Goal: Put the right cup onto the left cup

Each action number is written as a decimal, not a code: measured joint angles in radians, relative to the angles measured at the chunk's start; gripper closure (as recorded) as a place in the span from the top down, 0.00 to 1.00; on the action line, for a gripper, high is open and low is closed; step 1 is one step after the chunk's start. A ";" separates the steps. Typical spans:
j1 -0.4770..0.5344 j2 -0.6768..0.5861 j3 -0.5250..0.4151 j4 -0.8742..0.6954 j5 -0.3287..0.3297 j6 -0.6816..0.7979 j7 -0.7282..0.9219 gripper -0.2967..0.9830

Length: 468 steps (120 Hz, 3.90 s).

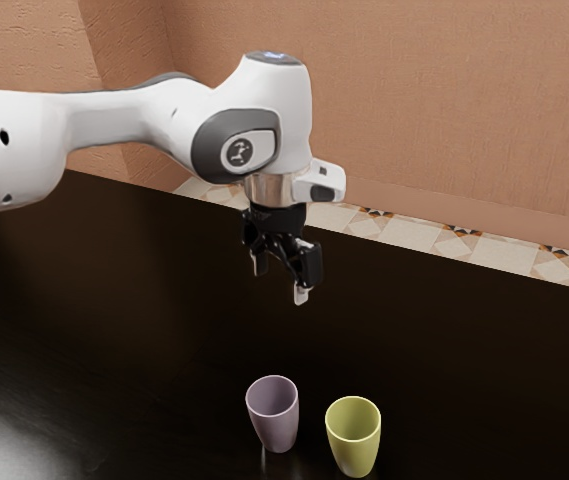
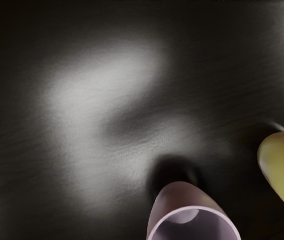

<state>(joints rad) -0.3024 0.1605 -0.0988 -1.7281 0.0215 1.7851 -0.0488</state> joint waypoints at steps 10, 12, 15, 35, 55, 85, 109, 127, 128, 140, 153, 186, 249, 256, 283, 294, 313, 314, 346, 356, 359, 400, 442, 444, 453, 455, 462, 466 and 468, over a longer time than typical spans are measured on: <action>-0.032 0.000 -0.001 -0.006 -0.001 0.017 -0.004 0.77; -0.040 0.000 -0.001 -0.007 -0.001 0.020 -0.008 0.77; -0.053 0.000 -0.001 -0.008 -0.001 0.023 -0.015 0.77; -0.119 -0.001 -0.005 -0.018 -0.032 0.034 -0.091 0.77; -0.175 -0.001 -0.008 -0.031 -0.051 0.041 -0.175 0.77; -0.252 0.008 -0.008 -0.062 -0.057 0.058 -0.274 0.77; -0.276 0.058 -0.004 -0.058 -0.067 0.087 -0.370 0.77; -0.304 0.106 0.013 -0.023 -0.066 0.097 -0.425 0.77; -0.306 0.108 0.014 -0.021 -0.066 0.098 -0.427 0.77; -0.315 0.136 0.023 0.009 -0.065 0.101 -0.456 0.77; -0.317 0.173 0.027 0.046 -0.064 0.103 -0.483 0.77; -0.321 0.205 0.043 0.046 -0.072 0.149 -0.538 0.77; -0.338 0.238 0.058 0.012 -0.087 0.232 -0.636 0.77; -0.337 0.239 0.062 0.010 -0.087 0.236 -0.643 0.77; -0.336 0.235 0.078 -0.020 -0.089 0.250 -0.663 0.77; -0.336 0.243 0.080 -0.025 -0.089 0.258 -0.669 0.77; -0.338 0.262 0.079 -0.024 -0.091 0.272 -0.678 0.77; -0.338 0.263 0.079 -0.024 -0.092 0.273 -0.679 0.77; -0.346 0.276 0.080 -0.023 -0.095 0.284 -0.689 0.73; -0.348 0.275 0.080 -0.023 -0.095 0.286 -0.691 0.66; -0.348 0.275 0.080 -0.023 -0.095 0.286 -0.692 0.64; -0.346 0.269 0.084 -0.025 -0.091 0.289 -0.695 0.38; -0.345 0.268 0.085 -0.029 -0.086 0.289 -0.697 0.21; -0.345 0.268 0.085 -0.029 -0.086 0.289 -0.697 0.20; -0.346 0.266 0.085 -0.029 -0.084 0.288 -0.697 0.19; -0.346 0.265 0.085 -0.028 -0.084 0.287 -0.697 0.18; -0.347 0.261 0.085 -0.029 -0.083 0.286 -0.698 0.18; -0.347 0.254 0.085 -0.033 -0.082 0.285 -0.698 0.17; -0.347 0.250 0.085 -0.036 -0.082 0.284 -0.698 0.17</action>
<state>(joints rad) -0.6494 0.4109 -0.0136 -1.7641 -0.0603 2.0694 -0.7472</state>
